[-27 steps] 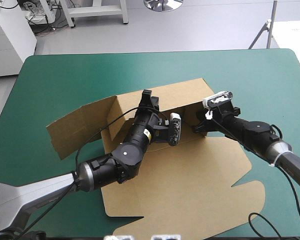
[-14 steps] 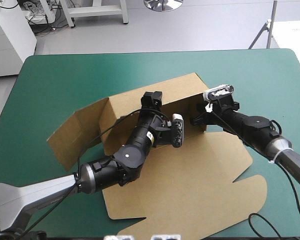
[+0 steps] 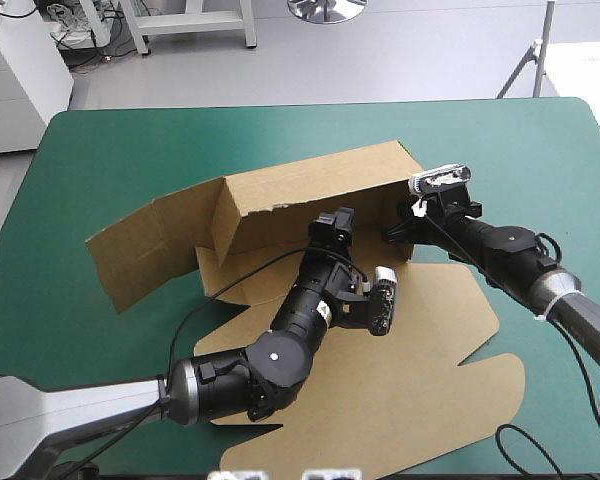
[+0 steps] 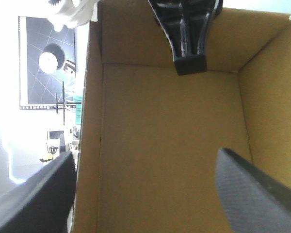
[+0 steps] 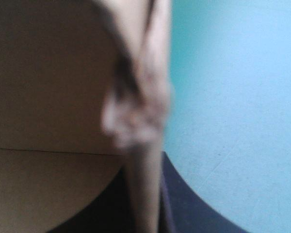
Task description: Fold the box
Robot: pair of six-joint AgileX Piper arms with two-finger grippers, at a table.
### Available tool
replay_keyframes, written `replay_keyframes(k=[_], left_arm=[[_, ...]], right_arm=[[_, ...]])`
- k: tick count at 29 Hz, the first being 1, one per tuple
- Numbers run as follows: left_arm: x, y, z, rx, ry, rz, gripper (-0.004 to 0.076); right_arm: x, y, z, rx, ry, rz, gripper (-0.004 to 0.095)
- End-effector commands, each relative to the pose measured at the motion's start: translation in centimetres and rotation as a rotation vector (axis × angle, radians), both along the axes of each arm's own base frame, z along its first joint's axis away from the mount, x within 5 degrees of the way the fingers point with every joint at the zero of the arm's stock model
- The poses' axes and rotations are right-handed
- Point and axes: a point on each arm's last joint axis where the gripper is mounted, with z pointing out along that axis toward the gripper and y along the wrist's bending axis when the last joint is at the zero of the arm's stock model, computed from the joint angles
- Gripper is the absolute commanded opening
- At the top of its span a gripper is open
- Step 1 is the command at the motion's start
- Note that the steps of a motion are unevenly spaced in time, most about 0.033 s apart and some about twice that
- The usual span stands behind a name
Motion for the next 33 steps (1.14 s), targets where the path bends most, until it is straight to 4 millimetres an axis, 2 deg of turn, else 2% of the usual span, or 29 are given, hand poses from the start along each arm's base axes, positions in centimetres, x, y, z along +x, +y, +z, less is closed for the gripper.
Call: replay_keyframes(k=[1,7,11,13,14,16,18,20,23,27,28,33], left_arm=[[-1.0,0.4,2.6,-0.054,-0.076,0.018,0.0566],[-3.1,0.0,2.5,-0.052,-0.076,0.033,0.0566],[-3.8,0.0,2.3,-0.053,-0.051,0.058,0.0550],[-3.8,0.2,2.1,-0.059,-0.017,0.073,0.0478],[-3.8,0.3,2.0,-0.059,-0.005,0.089,0.0411],[-3.7,0.6,1.9,-0.057,0.010,0.123,0.0238],[-3.8,0.9,2.0,-0.076,0.050,0.139,-0.0017],[-4.2,1.2,2.4,-0.133,0.143,0.132,0.0011],[-4.9,2.0,4.5,-0.303,0.373,0.082,0.0011],[-3.9,5.1,8.1,-0.491,0.535,0.057,0.0011],[-3.0,7.4,9.2,-0.556,0.605,0.095,0.0011],[-0.7,13.8,11.1,-0.715,0.749,0.155,0.0011]], right_arm=[[0.0,0.1,2.7,0.086,-0.049,-0.028,0.0001],[0.3,0.2,3.5,0.097,-0.071,-0.031,0.0001],[0.3,0.1,3.4,0.094,-0.062,-0.032,0.0001],[0.2,0.1,3.3,0.085,-0.051,-0.033,0.0001],[0.2,0.1,3.2,0.087,-0.042,-0.037,0.0001],[0.2,0.0,3.1,0.080,-0.025,-0.041,0.0001],[0.1,0.0,2.9,0.074,-0.011,-0.040,0.0001],[0.0,0.0,2.8,0.069,0.003,-0.038,0.0001],[0.0,0.0,2.7,0.063,0.015,-0.031,0.0001],[-0.1,0.1,2.7,0.067,0.024,-0.022,0.0001],[-0.2,0.2,2.6,0.074,0.033,-0.019,0.0001],[-0.2,0.2,2.6,0.075,0.036,-0.015,0.0001]])
